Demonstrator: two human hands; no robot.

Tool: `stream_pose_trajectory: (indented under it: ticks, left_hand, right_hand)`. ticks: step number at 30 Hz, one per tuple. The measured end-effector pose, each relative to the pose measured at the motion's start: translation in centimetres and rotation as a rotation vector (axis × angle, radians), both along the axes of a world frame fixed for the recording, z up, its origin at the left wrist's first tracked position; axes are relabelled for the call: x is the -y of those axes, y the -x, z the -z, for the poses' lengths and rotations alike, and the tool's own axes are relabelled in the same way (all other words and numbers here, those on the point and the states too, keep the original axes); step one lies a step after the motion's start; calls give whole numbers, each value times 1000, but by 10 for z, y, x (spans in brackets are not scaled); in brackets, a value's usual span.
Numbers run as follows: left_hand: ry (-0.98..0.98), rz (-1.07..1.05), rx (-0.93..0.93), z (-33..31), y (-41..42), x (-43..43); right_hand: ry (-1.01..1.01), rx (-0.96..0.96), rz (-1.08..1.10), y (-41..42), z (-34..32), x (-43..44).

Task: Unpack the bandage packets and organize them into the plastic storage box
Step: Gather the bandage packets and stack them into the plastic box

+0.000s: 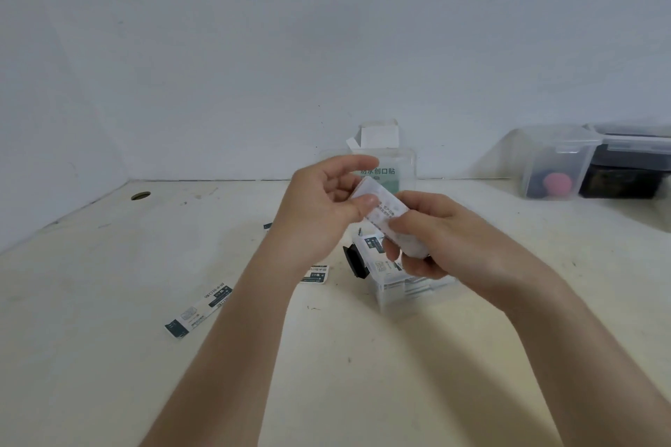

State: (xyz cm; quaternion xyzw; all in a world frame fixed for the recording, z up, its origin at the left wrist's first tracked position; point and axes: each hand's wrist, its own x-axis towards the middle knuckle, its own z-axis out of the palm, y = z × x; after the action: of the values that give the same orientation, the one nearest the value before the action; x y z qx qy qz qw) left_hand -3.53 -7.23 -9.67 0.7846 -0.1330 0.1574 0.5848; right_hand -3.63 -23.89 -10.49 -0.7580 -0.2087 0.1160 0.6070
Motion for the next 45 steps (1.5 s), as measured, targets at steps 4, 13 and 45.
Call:
stream_pose_trajectory:
  ticks: [4,13,45]
  left_hand:
    - [109,80,-22,4,-13,3]
    - [-26,240,-2,-1,-32,17]
    - [-448,-177,-48,64,-37,-6]
  right_hand:
    - [-26,-61,9,-9,-9,17]
    - [130,-150,-245,-35,-29,44]
    - [1251,287,95,-69,0,-29]
